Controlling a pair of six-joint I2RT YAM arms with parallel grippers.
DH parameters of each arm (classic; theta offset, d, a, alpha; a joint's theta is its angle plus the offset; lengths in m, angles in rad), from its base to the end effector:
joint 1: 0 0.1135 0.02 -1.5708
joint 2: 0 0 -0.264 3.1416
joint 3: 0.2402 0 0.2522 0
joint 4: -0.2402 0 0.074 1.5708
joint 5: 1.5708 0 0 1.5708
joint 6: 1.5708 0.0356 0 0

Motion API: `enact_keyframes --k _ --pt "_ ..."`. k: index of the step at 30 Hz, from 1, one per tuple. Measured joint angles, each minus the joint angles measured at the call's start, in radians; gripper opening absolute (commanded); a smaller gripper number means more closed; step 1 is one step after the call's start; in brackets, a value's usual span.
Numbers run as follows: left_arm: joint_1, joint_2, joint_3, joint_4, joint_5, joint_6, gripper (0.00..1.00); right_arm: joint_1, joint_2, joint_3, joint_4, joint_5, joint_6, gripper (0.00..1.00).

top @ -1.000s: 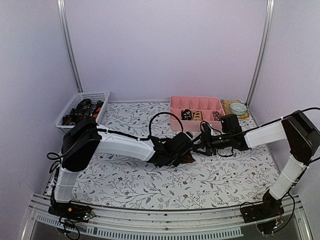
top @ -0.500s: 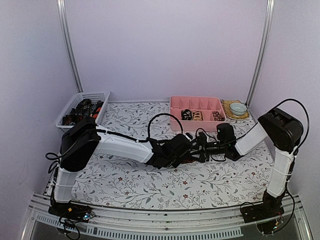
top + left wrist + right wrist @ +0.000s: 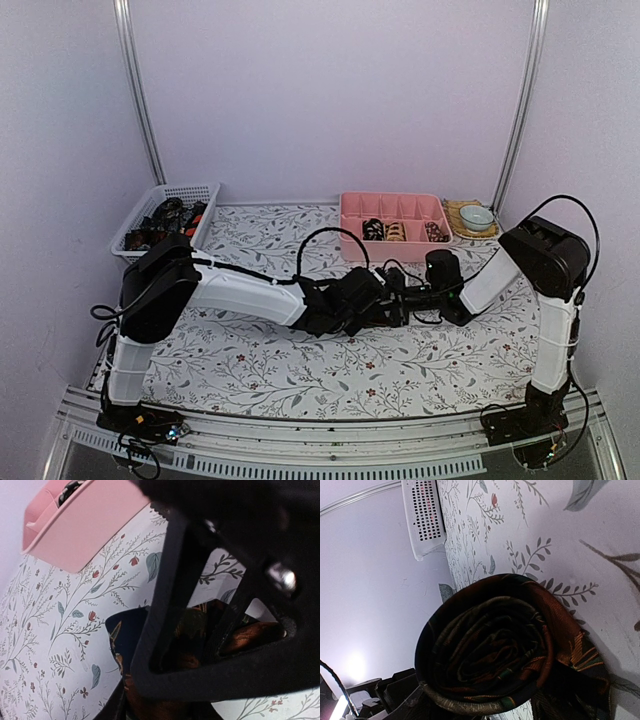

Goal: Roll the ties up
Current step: Roll the tie at the center of the board.

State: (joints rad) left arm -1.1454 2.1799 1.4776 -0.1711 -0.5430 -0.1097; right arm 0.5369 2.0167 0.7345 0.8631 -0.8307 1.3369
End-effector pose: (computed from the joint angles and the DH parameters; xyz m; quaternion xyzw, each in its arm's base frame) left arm 0.2082 -0.4150 0.1375 0.3686 0.8320 0.0107 0.4144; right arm 0.2878 0.2019 0.0941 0.0965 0.7924 0.6019 0.0224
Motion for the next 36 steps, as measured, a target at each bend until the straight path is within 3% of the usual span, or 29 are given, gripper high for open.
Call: enact_keyframes --k 5,12,26,36 --pt "0.001 0.0 0.0 -0.003 0.012 0.006 0.08 0.0 0.022 -0.001 0.037 -0.011 0.01 0.47" --pt "0.01 -0.035 -0.042 0.008 0.074 0.0 0.47 0.0 0.046 -0.01 0.082 -0.027 0.008 0.44" --pt "0.158 -0.285 -0.28 0.074 0.606 -0.153 0.85 -0.018 0.111 -0.004 0.125 -0.095 -0.028 0.42" --pt "0.327 -0.261 -0.389 0.241 0.895 -0.42 0.94 -0.027 0.114 0.045 0.021 -0.127 -0.122 0.42"
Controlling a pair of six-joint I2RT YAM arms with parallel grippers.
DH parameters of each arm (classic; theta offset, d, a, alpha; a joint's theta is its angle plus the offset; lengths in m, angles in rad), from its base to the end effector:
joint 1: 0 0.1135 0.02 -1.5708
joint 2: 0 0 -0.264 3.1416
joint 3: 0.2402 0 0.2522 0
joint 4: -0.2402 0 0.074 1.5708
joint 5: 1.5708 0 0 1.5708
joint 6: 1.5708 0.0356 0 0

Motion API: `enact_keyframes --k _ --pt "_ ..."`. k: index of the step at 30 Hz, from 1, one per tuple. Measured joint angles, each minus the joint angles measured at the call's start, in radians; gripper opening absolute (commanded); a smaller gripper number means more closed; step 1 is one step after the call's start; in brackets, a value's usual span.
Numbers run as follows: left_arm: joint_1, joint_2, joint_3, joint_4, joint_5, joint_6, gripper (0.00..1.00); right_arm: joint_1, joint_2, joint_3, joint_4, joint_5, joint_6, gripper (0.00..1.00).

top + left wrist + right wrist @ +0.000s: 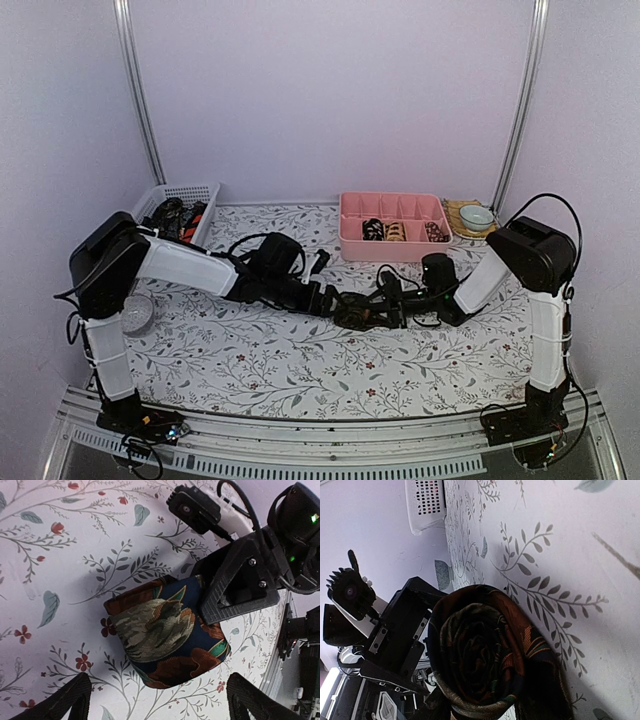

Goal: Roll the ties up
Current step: Roll the tie at the center of the board.

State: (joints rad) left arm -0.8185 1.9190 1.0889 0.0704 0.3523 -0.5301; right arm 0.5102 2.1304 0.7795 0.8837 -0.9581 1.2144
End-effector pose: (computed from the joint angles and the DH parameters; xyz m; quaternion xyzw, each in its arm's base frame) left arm 0.2627 -0.2986 0.1474 0.1984 0.8853 -0.3683 0.2029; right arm 0.2969 0.1995 0.0687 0.0338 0.7927 0.6087 0.0047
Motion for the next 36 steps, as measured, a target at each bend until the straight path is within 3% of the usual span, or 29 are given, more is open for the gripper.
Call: enact_keyframes --k 10,23,30,36 --pt "0.012 0.13 0.0 0.208 0.209 -0.181 0.95 -0.001 -0.003 0.04 -0.127 -0.007 -0.139 0.4" --pt "0.043 0.182 -0.026 0.367 0.295 -0.291 0.9 -0.002 -0.01 0.097 -0.288 -0.025 -0.288 0.37" --pt "0.04 0.188 0.057 0.227 0.24 -0.235 0.9 -0.002 -0.011 0.116 -0.331 -0.028 -0.333 0.37" --pt "0.04 0.208 0.1 0.178 0.219 -0.2 0.76 -0.002 -0.011 0.122 -0.344 -0.028 -0.346 0.37"
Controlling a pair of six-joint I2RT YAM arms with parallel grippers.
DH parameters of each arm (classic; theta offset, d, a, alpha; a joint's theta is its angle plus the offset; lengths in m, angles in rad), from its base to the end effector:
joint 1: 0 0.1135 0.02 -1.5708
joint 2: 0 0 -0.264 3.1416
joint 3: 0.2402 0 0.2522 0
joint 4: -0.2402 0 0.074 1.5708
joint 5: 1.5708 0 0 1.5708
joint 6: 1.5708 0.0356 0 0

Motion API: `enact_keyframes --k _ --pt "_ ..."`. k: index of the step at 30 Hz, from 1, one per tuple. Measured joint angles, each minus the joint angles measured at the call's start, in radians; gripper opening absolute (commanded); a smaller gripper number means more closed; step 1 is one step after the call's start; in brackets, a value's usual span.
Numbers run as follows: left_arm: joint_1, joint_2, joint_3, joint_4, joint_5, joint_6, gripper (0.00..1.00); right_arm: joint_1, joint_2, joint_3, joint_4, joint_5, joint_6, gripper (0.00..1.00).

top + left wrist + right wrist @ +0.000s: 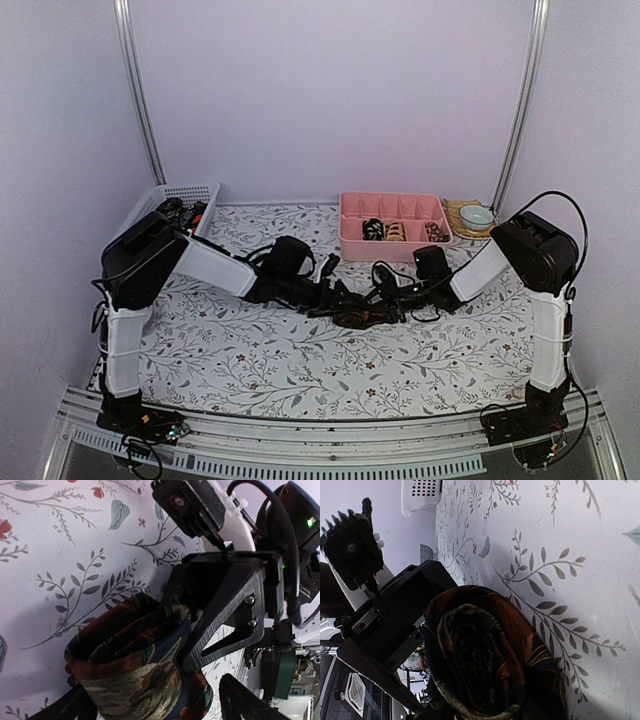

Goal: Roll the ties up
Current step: Roll the tie at the center of the board.

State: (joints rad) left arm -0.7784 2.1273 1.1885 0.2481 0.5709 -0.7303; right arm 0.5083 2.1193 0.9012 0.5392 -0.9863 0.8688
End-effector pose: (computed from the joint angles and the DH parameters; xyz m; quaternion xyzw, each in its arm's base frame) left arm 0.2946 -0.3175 0.1092 0.1408 0.8650 -0.4656 0.1234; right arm 0.3100 0.2067 0.0708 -0.0584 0.8184 0.5712 0.0220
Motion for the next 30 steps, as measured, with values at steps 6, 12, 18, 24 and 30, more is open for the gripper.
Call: enact_keyframes --k 6,12,18,24,30 --pt "0.007 0.021 0.008 0.008 0.022 0.003 0.7 0.0 0.0 0.003 -0.009 -0.001 -0.008 0.37" --pt "0.016 0.042 0.025 0.004 0.04 0.0 0.51 0.0 0.0 0.009 -0.023 -0.003 -0.02 0.37" --pt "0.027 0.07 0.026 0.041 0.084 -0.025 0.33 0.002 0.0 0.016 -0.04 0.001 -0.022 0.37" --pt "0.035 0.085 0.002 0.122 0.114 -0.079 0.17 0.006 -0.001 0.023 -0.057 0.006 -0.037 0.38" --pt "0.035 0.08 -0.002 0.103 0.092 -0.071 0.18 0.011 -0.029 0.031 -0.11 0.034 -0.067 0.46"
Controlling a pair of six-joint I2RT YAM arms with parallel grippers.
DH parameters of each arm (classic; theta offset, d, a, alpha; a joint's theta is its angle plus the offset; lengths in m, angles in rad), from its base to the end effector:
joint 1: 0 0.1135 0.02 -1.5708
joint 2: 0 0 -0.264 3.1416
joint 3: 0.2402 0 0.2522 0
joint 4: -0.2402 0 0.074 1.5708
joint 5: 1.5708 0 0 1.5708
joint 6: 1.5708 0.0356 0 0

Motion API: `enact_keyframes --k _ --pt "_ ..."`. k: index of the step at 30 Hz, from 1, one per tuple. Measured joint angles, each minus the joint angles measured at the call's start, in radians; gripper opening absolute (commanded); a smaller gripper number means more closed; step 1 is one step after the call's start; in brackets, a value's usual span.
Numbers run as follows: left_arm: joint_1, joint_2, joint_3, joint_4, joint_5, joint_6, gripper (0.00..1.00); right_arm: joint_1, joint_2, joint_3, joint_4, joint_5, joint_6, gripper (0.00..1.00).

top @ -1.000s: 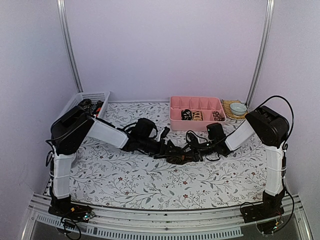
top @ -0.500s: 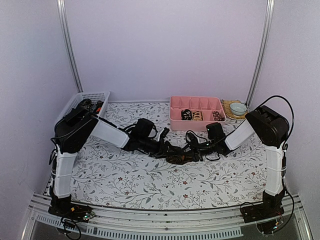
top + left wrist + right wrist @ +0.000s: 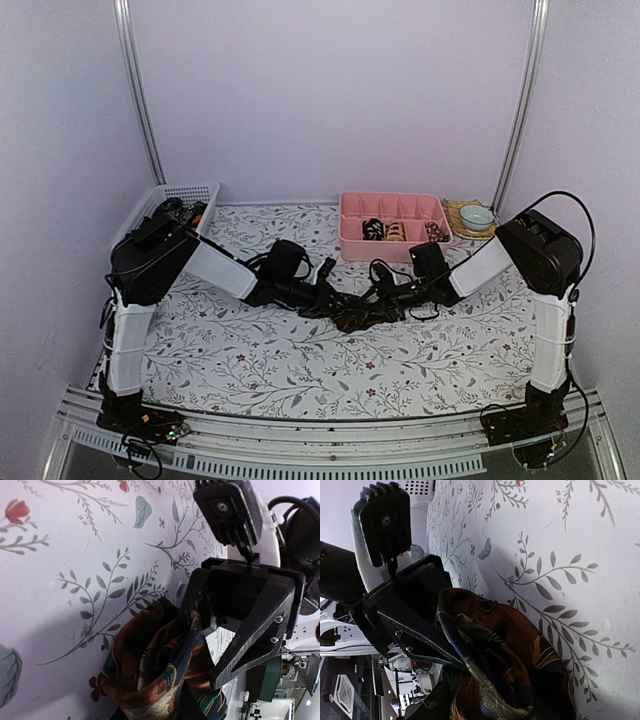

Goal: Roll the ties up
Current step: Roll the tie at the center of the board.

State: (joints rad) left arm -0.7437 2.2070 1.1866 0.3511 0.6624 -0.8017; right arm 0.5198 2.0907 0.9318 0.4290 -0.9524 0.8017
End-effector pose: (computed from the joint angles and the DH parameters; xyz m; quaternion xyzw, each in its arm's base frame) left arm 0.3062 -0.3114 0.0851 0.1169 0.8549 -0.4972 0.0906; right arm 0.3108 0.2113 0.0791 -0.0713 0.8296 0.5530 0.0296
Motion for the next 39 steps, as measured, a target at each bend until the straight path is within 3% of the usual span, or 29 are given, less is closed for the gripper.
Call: enact_keyframes --k 1,4,5,6,7,16,22,30,39 --pt "-0.001 -0.004 0.0 -0.009 -0.007 0.006 0.23 0.003 -0.01 0.003 -0.018 0.015 -0.009 0.46" --pt "-0.007 -0.023 0.0 -0.044 -0.042 0.029 0.53 0.011 -0.034 0.015 -0.073 0.057 -0.033 0.46" --pt "-0.008 -0.031 -0.003 -0.061 -0.048 0.034 0.68 0.014 -0.041 0.019 -0.093 0.069 -0.042 0.46" --pt "-0.008 -0.038 -0.005 -0.064 -0.048 0.04 0.94 0.016 -0.046 0.024 -0.11 0.079 -0.048 0.46" --pt "-0.009 -0.051 -0.005 -0.073 -0.062 0.053 0.99 0.016 -0.05 0.026 -0.123 0.087 -0.059 0.45" --pt "-0.014 -0.24 -0.072 -0.254 -0.302 0.193 1.0 0.013 -0.055 0.013 -0.121 0.098 -0.069 0.45" --pt "-0.037 -0.358 -0.013 -0.403 -0.438 0.502 1.0 0.013 -0.055 0.012 -0.113 0.098 -0.069 0.45" --pt "-0.16 -0.351 0.074 -0.529 -0.473 0.993 1.0 0.013 -0.055 0.011 -0.104 0.097 -0.066 0.45" --pt "-0.19 -0.256 0.098 -0.533 -0.488 1.217 1.0 0.013 -0.054 0.003 -0.085 0.097 -0.061 0.45"
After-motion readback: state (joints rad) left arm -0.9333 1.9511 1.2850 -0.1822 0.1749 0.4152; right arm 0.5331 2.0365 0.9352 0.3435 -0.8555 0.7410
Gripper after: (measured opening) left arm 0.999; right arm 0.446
